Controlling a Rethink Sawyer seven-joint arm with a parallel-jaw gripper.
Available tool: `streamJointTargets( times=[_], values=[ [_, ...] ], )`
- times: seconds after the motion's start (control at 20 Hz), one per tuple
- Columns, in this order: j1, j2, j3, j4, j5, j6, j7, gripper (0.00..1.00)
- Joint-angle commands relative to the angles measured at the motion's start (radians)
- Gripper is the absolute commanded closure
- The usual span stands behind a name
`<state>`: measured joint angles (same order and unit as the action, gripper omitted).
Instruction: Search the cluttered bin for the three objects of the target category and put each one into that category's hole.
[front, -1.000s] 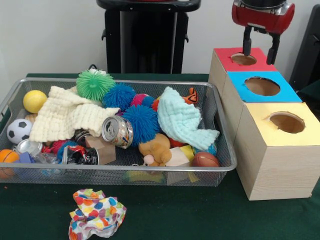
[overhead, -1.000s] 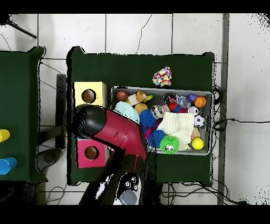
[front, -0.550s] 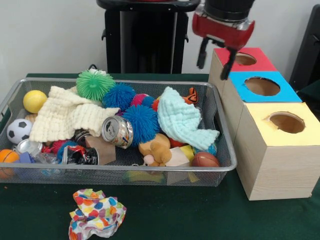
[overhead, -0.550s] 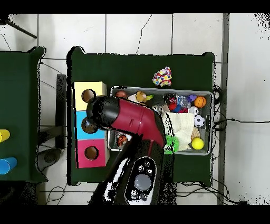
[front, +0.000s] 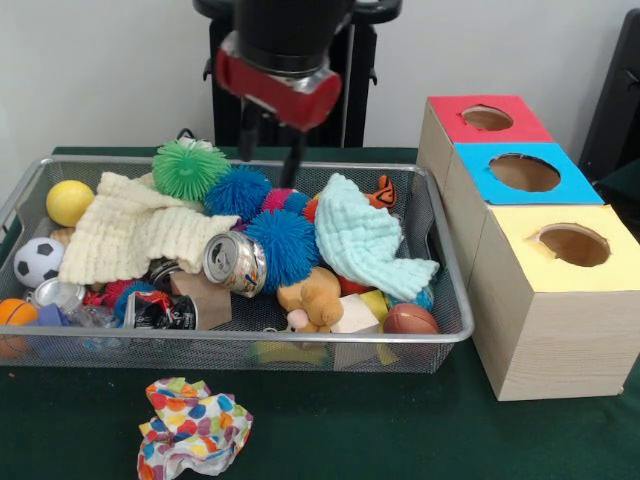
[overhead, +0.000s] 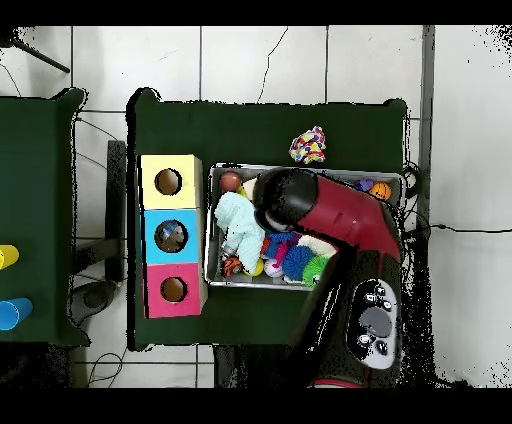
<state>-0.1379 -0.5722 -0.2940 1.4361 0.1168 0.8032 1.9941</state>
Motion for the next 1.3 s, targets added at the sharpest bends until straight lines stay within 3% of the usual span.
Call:
streamJointTargets(
  times=[0.05, 0.75, 1.3],
  values=[
    [-0.100, 0.058, 0.182, -0.046, -0.135, -0.057, -0.282, 0.00],
    [-0.274, 0.102, 0.362, -0.058, -0.336, -0.187, -0.259, 0.00],
    [-0.376, 0.158, 0.451, -0.080, -0.414, -0.249, -0.202, 0.00]
  ],
)
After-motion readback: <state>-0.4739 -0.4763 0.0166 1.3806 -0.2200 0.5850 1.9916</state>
